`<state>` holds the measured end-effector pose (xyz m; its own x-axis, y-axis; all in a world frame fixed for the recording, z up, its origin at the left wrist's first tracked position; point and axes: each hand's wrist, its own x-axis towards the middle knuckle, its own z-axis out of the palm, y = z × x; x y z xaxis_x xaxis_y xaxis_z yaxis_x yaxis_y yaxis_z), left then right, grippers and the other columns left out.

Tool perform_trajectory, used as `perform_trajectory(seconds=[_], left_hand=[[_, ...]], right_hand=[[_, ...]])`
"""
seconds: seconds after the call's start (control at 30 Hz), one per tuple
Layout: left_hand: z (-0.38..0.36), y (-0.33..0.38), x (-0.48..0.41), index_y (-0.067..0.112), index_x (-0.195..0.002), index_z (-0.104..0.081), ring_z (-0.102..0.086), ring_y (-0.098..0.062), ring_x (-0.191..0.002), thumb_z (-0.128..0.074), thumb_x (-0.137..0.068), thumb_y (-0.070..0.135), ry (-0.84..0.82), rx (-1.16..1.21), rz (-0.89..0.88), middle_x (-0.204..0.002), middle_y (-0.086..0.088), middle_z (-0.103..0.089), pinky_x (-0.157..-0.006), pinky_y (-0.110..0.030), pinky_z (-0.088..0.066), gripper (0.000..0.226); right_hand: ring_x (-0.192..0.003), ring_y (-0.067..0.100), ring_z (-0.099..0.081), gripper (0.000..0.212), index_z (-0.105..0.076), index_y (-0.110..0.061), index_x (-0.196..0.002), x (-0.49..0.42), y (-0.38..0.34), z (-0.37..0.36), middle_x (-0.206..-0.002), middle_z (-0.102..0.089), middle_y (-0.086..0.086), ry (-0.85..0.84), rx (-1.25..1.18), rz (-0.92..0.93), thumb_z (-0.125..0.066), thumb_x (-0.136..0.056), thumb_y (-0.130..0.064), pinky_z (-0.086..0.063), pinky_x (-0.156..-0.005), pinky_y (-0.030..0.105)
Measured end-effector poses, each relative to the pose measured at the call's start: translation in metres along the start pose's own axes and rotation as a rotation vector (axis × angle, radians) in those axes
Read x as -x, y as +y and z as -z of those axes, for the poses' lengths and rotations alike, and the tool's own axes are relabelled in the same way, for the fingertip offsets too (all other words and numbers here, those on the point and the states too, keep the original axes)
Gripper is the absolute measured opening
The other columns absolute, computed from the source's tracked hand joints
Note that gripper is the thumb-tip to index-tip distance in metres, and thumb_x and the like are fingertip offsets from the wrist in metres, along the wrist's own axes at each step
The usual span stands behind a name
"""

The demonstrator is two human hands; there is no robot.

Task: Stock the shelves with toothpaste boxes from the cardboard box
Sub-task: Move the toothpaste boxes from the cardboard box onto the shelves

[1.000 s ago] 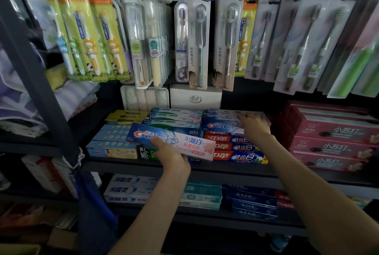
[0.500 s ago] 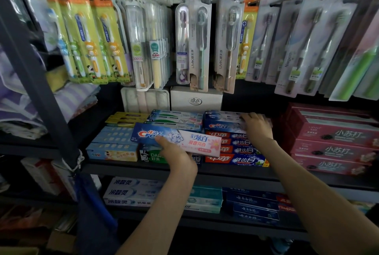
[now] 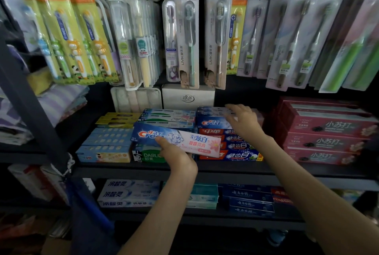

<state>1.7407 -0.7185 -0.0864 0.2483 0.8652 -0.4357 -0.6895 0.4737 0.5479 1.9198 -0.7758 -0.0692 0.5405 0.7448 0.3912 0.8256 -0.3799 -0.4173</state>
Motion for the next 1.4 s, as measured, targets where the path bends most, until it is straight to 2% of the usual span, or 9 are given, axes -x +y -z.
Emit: perform_trajectory(seconds=[0.1, 0.27, 0.4, 0.5, 0.63, 0.87, 1.07, 1.2, 1.4], left_hand=[[-0.002, -0.009, 0.005, 0.018, -0.126, -0.049, -0.067, -0.023, -0.095, -0.035, -0.095, 0.059, -0.028, -0.012, 0.035, -0.115, -0.010, -0.066, -0.079, -0.037, -0.056, 0.053], [-0.009, -0.027, 0.017, 0.015, -0.134, -0.046, -0.065, -0.023, -0.096, -0.033, -0.097, 0.057, -0.169, 0.000, 0.101, -0.116, -0.012, -0.064, -0.073, -0.034, -0.053, 0.057], [-0.011, -0.038, 0.025, 0.017, -0.135, -0.045, -0.063, -0.024, -0.103, -0.029, -0.095, 0.058, -0.328, -0.027, 0.157, -0.120, -0.015, -0.063, -0.075, -0.034, -0.051, 0.059], [-0.014, -0.039, 0.027, 0.016, -0.131, -0.047, -0.064, -0.024, -0.104, -0.036, -0.087, 0.060, -0.452, -0.176, 0.165, -0.118, -0.015, -0.064, -0.076, -0.032, -0.053, 0.062], [-0.016, -0.028, 0.014, 0.014, -0.118, -0.050, -0.059, -0.017, -0.096, -0.046, -0.099, 0.024, -0.395, -0.600, -0.054, -0.113, -0.010, -0.061, -0.085, -0.032, -0.047, 0.021], [-0.015, 0.003, -0.007, 0.008, -0.142, -0.030, -0.035, -0.020, -0.133, -0.053, -0.095, 0.011, -0.292, -1.017, -0.629, -0.143, -0.008, -0.035, -0.108, -0.033, -0.035, 0.052], [-0.008, 0.014, -0.032, 0.010, -0.144, -0.033, -0.023, -0.027, -0.140, -0.053, -0.095, 0.025, -0.452, -1.654, -1.110, -0.148, -0.011, -0.032, -0.115, -0.043, -0.017, 0.055], [-0.003, 0.018, -0.052, 0.022, -0.151, -0.018, -0.003, -0.021, -0.147, -0.040, -0.098, 0.042, -0.511, -2.020, -1.074, -0.158, -0.004, -0.014, -0.115, -0.052, 0.005, 0.060], [0.004, 0.021, -0.066, 0.023, -0.146, -0.027, -0.015, -0.019, -0.144, -0.041, -0.098, 0.040, -0.610, -2.101, -1.028, -0.153, -0.001, -0.026, -0.115, -0.054, 0.002, 0.053]], right_hand=[[-0.116, 0.009, -0.049, 0.044, -0.055, -0.023, -0.131, 0.024, -0.034, 0.018, -0.130, -0.056, -0.003, -0.335, -0.521, -0.016, -0.053, -0.092, -0.045, -0.037, -0.098, 0.029], [-0.099, 0.003, -0.051, 0.039, -0.057, -0.021, -0.128, 0.035, -0.044, 0.029, -0.119, -0.058, -0.007, -0.498, -0.173, 0.147, -0.060, -0.091, -0.034, -0.038, -0.080, 0.013], [-0.102, 0.009, -0.058, 0.041, -0.053, -0.022, -0.131, 0.037, -0.033, 0.040, -0.118, -0.060, -0.008, -0.614, -0.255, 0.047, -0.057, -0.093, -0.036, -0.046, -0.091, 0.025], [-0.104, 0.011, -0.059, 0.042, -0.051, -0.019, -0.134, 0.037, -0.025, 0.053, -0.119, -0.059, -0.005, -0.577, -0.265, -0.002, -0.056, -0.095, -0.030, -0.047, -0.092, 0.027], [-0.108, 0.013, -0.056, 0.043, -0.049, -0.013, -0.136, 0.029, -0.001, 0.062, -0.123, -0.058, 0.002, -0.419, -0.160, -0.006, -0.057, -0.094, -0.017, -0.040, -0.089, 0.019], [-0.130, 0.029, -0.039, 0.054, -0.042, -0.018, -0.143, 0.012, 0.036, 0.039, -0.142, -0.042, 0.009, -0.256, 0.195, -0.071, -0.059, -0.093, -0.028, -0.030, -0.110, 0.044], [-0.138, 0.025, -0.030, 0.049, -0.040, -0.018, -0.143, 0.010, 0.040, 0.013, -0.149, -0.036, 0.009, -0.251, 0.236, 0.004, -0.052, -0.096, -0.021, -0.023, -0.113, 0.035], [-0.140, 0.021, -0.027, 0.056, -0.035, -0.017, -0.146, 0.009, 0.036, 0.005, -0.153, -0.032, 0.004, -0.280, 0.195, 0.046, -0.057, -0.094, -0.020, -0.019, -0.114, 0.031], [-0.143, 0.022, -0.021, 0.057, -0.027, -0.019, -0.149, 0.009, 0.035, -0.003, -0.157, -0.021, 0.003, -0.272, 0.212, 0.056, -0.051, -0.097, -0.016, -0.017, -0.116, 0.034]])
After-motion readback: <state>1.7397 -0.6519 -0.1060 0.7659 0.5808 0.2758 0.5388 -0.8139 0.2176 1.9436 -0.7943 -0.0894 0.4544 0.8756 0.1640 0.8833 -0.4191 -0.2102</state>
